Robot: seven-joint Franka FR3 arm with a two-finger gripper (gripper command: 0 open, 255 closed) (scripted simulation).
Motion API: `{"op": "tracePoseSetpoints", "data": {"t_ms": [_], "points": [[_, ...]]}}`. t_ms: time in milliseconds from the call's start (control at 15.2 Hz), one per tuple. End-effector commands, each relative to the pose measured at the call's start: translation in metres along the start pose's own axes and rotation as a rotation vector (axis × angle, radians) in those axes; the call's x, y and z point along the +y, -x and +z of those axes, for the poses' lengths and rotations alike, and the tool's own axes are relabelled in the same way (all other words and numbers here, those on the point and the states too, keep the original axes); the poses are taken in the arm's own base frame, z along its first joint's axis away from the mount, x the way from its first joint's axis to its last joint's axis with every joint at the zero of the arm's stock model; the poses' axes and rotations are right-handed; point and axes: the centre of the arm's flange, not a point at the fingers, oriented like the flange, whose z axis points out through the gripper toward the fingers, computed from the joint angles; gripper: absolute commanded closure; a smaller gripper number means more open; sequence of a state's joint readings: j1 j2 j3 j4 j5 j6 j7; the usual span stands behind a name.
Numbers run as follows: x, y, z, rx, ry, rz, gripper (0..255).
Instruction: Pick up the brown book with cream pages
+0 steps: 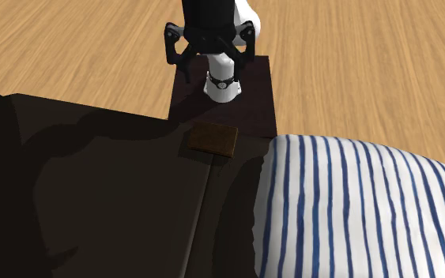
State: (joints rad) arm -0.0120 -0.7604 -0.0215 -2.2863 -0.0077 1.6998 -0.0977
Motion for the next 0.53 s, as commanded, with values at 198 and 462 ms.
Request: {"op": "tracePoseSetpoints", "data": {"t_ms": [198, 462], "points": [[-0.007, -0.001, 0.039, -0.012, -0.001, -0.019, 0], [-0.016, -0.002, 0.091, -0.029, -0.001, -0.044, 0]]}}
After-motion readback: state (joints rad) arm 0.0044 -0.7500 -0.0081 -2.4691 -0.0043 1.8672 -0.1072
